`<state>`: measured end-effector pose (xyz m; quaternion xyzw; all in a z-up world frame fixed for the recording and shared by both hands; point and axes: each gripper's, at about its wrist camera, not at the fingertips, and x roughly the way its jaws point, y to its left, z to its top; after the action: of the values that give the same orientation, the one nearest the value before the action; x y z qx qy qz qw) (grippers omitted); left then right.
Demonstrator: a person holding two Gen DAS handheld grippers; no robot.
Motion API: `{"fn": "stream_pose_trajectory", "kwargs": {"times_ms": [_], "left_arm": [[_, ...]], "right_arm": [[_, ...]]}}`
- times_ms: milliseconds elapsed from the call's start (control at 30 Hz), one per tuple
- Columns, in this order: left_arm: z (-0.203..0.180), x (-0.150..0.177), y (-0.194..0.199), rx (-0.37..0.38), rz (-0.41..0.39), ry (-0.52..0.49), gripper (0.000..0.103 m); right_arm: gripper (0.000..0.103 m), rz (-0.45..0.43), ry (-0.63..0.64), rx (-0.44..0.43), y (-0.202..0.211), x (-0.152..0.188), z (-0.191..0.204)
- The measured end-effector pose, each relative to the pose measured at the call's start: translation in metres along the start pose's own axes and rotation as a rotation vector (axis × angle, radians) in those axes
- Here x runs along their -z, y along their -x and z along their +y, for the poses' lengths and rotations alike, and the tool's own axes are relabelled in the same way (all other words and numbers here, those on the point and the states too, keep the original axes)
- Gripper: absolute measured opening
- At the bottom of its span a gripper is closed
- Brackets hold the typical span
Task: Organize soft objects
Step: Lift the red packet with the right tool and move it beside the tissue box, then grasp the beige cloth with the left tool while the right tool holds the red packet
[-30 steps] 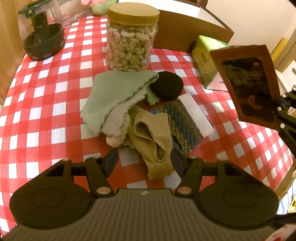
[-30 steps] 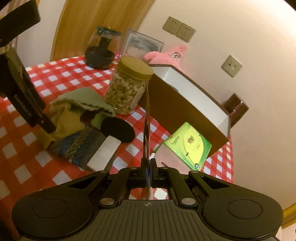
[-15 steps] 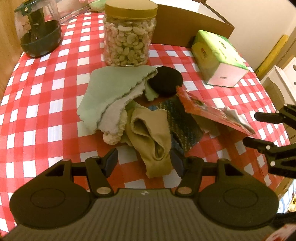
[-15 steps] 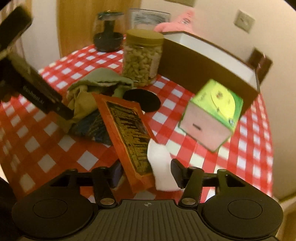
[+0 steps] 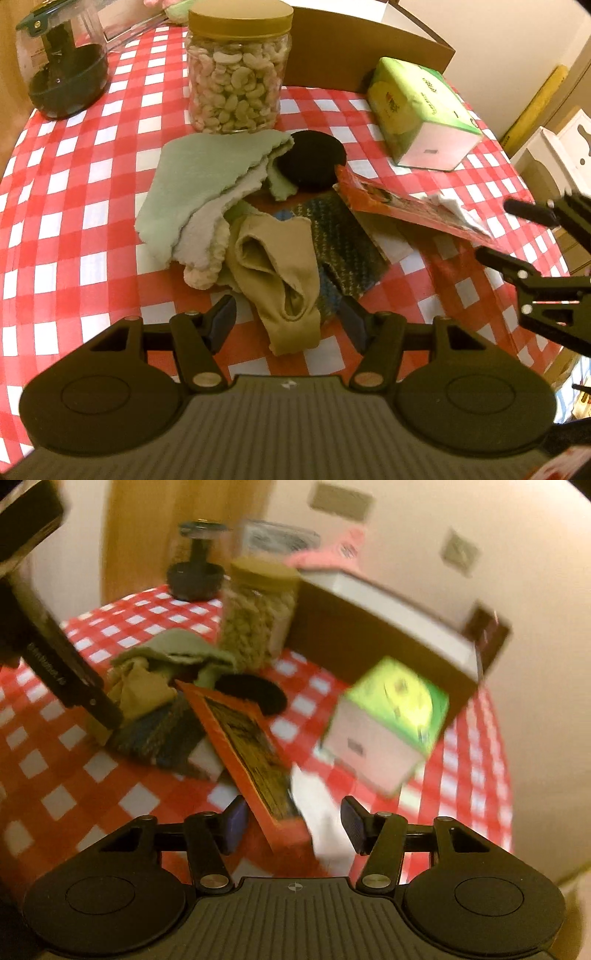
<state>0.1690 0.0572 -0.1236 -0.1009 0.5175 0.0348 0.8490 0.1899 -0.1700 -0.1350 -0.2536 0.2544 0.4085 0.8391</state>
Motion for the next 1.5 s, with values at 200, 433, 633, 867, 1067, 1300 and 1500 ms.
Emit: {"fn": "stream_pose_trajectory", "kwargs": {"times_ms": [200, 433, 633, 867, 1067, 1300, 1500], "left_arm": [[0.003, -0.002, -0.002, -0.013, -0.004, 0.018, 0.059], [0.008, 0.0, -0.002, -0.019, -0.007, 0.041, 0.059], [0.009, 0.0, -0.007, -0.014, -0.004, 0.059, 0.059], [0.002, -0.006, -0.02, -0.032, -0.005, 0.045, 0.059], [-0.002, -0.008, -0.032, -0.053, 0.001, 0.049, 0.049], [0.003, -0.009, -0.024, -0.039, -0.017, 0.074, 0.021], [0.004, -0.01, 0.0, -0.041, -0.047, 0.076, 0.012]], "right_arm": [[0.032, -0.038, 0.209, 0.008, -0.023, -0.014, 0.02], [0.001, -0.025, 0.275, -0.033, -0.041, -0.027, 0.028], [0.001, -0.045, 0.053, -0.122, -0.028, -0.043, 0.003], [0.0, -0.109, -0.304, -0.207, 0.003, -0.056, -0.05], [0.0, -0.122, -0.435, -0.206, 0.021, -0.056, -0.078], [0.0, -0.086, -0.577, -0.21, 0.029, -0.031, -0.104], [0.0, -0.075, -0.706, -0.22, 0.034, -0.01, -0.137]]}}
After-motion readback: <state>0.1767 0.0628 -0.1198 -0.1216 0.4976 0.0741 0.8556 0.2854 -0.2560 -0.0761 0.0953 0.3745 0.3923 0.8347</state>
